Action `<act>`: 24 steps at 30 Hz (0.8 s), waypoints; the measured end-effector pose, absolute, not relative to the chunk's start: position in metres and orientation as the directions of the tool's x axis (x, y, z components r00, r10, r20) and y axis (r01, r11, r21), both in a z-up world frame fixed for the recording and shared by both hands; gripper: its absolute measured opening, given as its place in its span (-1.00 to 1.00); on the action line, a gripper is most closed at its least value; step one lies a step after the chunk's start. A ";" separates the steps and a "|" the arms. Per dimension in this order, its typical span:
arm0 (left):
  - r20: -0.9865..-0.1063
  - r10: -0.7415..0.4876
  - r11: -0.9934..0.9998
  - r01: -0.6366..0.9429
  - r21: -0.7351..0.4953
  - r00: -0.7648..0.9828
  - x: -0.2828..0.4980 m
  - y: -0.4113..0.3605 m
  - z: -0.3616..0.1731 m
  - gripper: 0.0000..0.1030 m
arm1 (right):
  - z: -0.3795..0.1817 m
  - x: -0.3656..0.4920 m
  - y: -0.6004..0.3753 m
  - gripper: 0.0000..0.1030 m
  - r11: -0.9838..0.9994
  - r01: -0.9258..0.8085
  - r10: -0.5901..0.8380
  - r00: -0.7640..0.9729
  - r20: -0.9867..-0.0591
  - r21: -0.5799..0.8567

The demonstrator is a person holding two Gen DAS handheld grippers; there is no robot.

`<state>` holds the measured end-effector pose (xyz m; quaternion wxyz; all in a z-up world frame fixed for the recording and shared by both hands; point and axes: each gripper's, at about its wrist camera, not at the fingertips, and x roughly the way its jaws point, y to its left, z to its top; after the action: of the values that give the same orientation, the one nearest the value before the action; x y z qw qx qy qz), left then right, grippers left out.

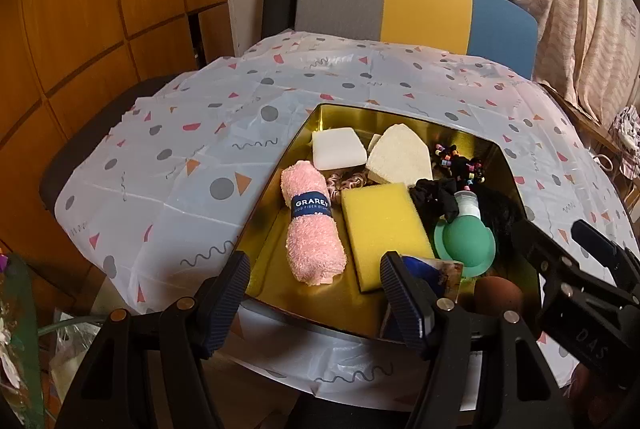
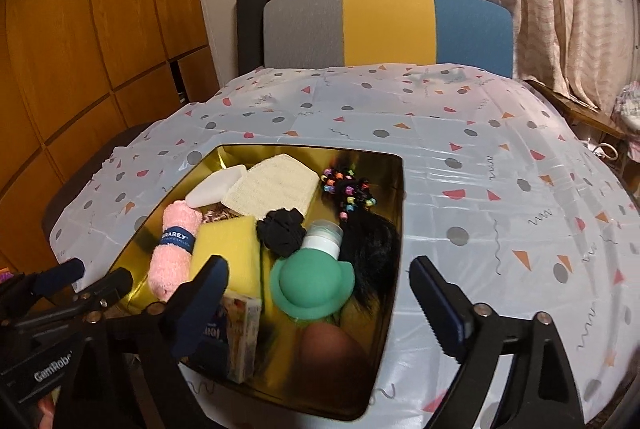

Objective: Organize soft objects

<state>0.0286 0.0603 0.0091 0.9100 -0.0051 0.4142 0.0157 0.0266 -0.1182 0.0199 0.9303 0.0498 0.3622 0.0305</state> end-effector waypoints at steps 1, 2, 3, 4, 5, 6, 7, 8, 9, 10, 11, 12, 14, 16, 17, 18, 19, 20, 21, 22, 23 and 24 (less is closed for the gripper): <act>-0.749 0.029 0.999 -0.031 0.011 0.661 0.027 0.059 0.010 0.33 | 0.020 0.025 -0.121 0.87 0.993 -0.016 0.089 0.736 -0.671 0.114; -0.745 0.032 0.999 -0.030 0.016 0.666 0.026 0.058 0.012 0.33 | 0.019 0.023 -0.122 0.89 0.993 -0.013 0.087 0.736 -0.671 0.115; -0.739 0.036 0.999 -0.029 0.023 0.672 0.025 0.057 0.013 0.33 | 0.019 0.021 -0.124 0.91 0.993 -0.010 0.086 0.738 -0.670 0.116; -0.736 0.038 0.999 -0.028 0.026 0.676 0.023 0.055 0.014 0.33 | 0.019 0.018 -0.126 0.95 0.993 -0.005 0.083 0.740 -0.667 0.117; -0.735 0.038 0.999 -0.027 0.026 0.677 0.023 0.054 0.015 0.33 | 0.020 0.016 -0.128 0.99 0.993 -0.003 0.083 0.744 -0.662 0.121; -0.733 0.036 0.999 -0.026 0.025 0.679 0.022 0.054 0.016 0.33 | 0.020 0.012 -0.130 1.00 0.991 -0.004 0.090 0.752 -0.653 0.132; -0.731 0.036 0.999 -0.027 0.024 0.681 0.021 0.054 0.017 0.33 | 0.021 0.010 -0.132 1.00 0.991 -0.004 0.093 0.756 -0.648 0.137; -0.730 0.038 0.999 -0.030 0.024 0.683 0.019 0.054 0.018 0.33 | 0.021 0.008 -0.132 1.00 0.991 0.001 0.088 0.759 -0.645 0.137; -0.728 0.041 0.999 -0.034 0.025 0.685 0.018 0.053 0.019 0.33 | 0.021 0.006 -0.132 1.00 0.992 0.011 0.074 0.758 -0.649 0.126; -0.725 0.048 0.999 -0.042 0.026 0.687 0.016 0.053 0.019 0.33 | 0.021 0.005 -0.131 0.99 0.993 0.018 0.062 0.754 -0.654 0.115; -0.723 0.052 0.999 -0.048 0.025 0.689 0.015 0.054 0.020 0.33 | 0.020 0.004 -0.130 0.99 0.994 0.025 0.052 0.752 -0.658 0.107; -0.720 0.058 0.998 -0.058 0.025 0.692 0.013 0.054 0.021 0.33 | 0.020 0.002 -0.129 0.99 0.994 0.044 0.031 0.751 -0.660 0.097; -0.714 0.078 0.997 -0.075 0.037 0.696 0.010 0.054 0.022 0.33 | 0.019 0.001 -0.130 1.00 0.993 0.087 -0.010 0.753 -0.657 0.085; -0.707 0.094 0.995 -0.086 0.048 0.701 0.007 0.054 0.024 0.33 | 0.021 0.004 -0.133 1.00 0.987 0.138 -0.047 0.736 -0.676 0.081; -0.703 0.105 0.994 -0.092 0.057 0.704 0.006 0.054 0.025 0.33 | 0.022 0.006 -0.135 1.00 0.984 0.161 -0.066 0.717 -0.694 0.073; -0.699 0.115 0.993 -0.097 0.066 0.705 0.005 0.054 0.025 0.33 | 0.022 0.008 -0.135 1.00 0.983 0.174 -0.077 0.701 -0.709 0.064; -0.696 0.122 0.992 -0.098 0.074 0.707 0.004 0.054 0.026 0.33 | 0.023 0.009 -0.136 0.99 0.982 0.176 -0.078 0.688 -0.721 0.062; -0.694 0.123 0.992 -0.098 0.076 0.709 0.003 0.053 0.027 0.33 | 0.023 0.010 -0.137 1.00 0.983 0.171 -0.070 0.679 -0.731 0.064; -0.693 0.118 0.993 -0.091 0.075 0.712 0.003 0.053 0.027 0.33 | 0.023 0.010 -0.139 1.00 0.984 0.163 -0.059 0.674 -0.736 0.070; -0.692 0.108 0.994 -0.082 0.071 0.714 0.002 0.052 0.027 0.33 | 0.022 0.007 -0.140 1.00 0.984 0.163 -0.059 0.675 -0.735 0.070; -0.692 0.102 0.995 -0.076 0.067 0.715 0.002 0.051 0.027 0.33 | 0.022 0.005 -0.141 1.00 0.984 0.165 -0.063 0.678 -0.732 0.068; -0.692 0.093 0.996 -0.069 0.062 0.716 0.001 0.050 0.026 0.33 | 0.021 0.002 -0.141 1.00 0.985 0.163 -0.068 0.680 -0.730 0.060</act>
<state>0.0012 0.0505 0.0261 0.9260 0.0160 0.3746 0.0437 0.0019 -0.1411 0.0211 0.9146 0.0601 0.3949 -0.0633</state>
